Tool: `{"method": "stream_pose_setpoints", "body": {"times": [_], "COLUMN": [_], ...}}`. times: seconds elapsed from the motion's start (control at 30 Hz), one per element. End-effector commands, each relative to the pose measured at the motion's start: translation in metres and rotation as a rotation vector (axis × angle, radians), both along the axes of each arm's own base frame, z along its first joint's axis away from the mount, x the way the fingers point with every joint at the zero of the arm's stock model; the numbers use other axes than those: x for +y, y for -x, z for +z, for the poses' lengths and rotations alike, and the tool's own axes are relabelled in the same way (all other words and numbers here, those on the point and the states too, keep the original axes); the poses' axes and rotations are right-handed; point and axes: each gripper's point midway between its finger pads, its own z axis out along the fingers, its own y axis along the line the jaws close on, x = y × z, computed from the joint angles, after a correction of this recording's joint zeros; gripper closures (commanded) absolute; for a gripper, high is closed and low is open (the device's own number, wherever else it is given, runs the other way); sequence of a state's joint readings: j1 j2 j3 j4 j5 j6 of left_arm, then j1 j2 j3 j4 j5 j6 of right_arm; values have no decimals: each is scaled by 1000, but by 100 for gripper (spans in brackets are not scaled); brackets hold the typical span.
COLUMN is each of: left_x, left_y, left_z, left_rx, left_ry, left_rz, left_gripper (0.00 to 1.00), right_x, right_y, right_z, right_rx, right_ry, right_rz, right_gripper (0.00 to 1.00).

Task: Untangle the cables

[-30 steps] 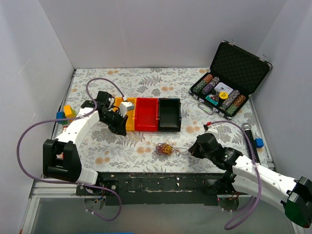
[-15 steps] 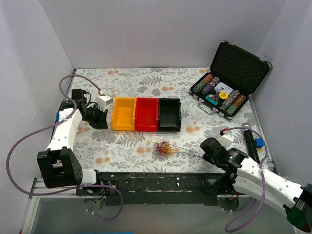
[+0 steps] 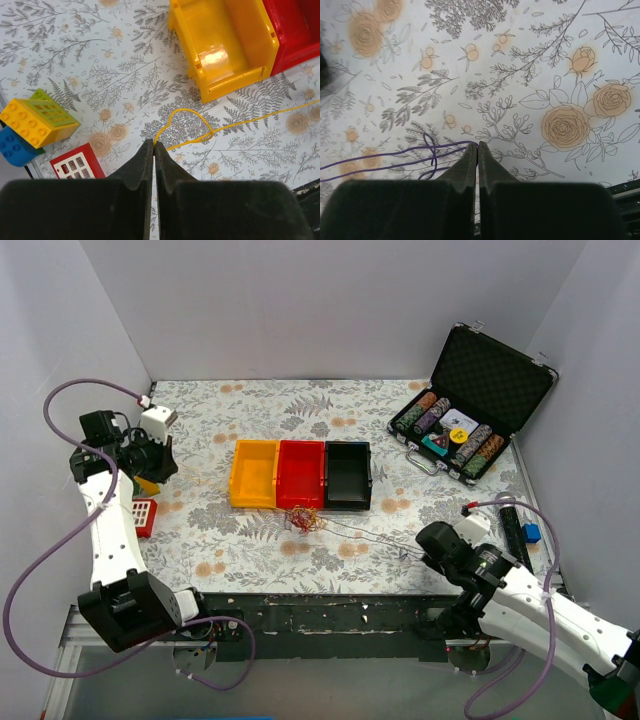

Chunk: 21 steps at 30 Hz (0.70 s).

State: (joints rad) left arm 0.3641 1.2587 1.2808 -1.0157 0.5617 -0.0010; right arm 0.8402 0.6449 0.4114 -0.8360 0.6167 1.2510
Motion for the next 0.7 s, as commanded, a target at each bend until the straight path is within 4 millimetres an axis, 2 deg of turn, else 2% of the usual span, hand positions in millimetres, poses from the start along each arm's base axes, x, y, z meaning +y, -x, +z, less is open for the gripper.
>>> {"method": "stream_pose_setpoints", "body": {"times": [0.0,0.07,0.13,0.23,0.33,0.5,0.6,0.67], "left_x": [14,12,2,-15,-38,-59,-76,-88], "left_y": [-2,3,16,32,52,66,69,71], "left_z": [25,18,4,-6,-8,-17,-21,-21], "left_rx": [-106,-81,-21,31,69,89,76,79], "left_ry": [-36,-31,-13,39,96,55,32,44], "left_rz": [87,79,6,-81,-204,-300,-337,-365], "left_gripper": [100,100,100,100,100,99,98,97], "right_x": [-11,-11,-11,2,18,36,37,37], "right_y": [-13,-20,-26,-32,-33,-25,-19,-20], "right_z": [40,59,74,86,86,65,51,53], "right_rx": [-106,-156,-192,-219,-220,-166,-104,-90], "right_ry": [12,10,30,17,-17,-44,-18,8], "right_rz": [-61,-58,-33,45,126,251,281,286], "right_gripper": [99,99,99,99,99,99,79,69]}}
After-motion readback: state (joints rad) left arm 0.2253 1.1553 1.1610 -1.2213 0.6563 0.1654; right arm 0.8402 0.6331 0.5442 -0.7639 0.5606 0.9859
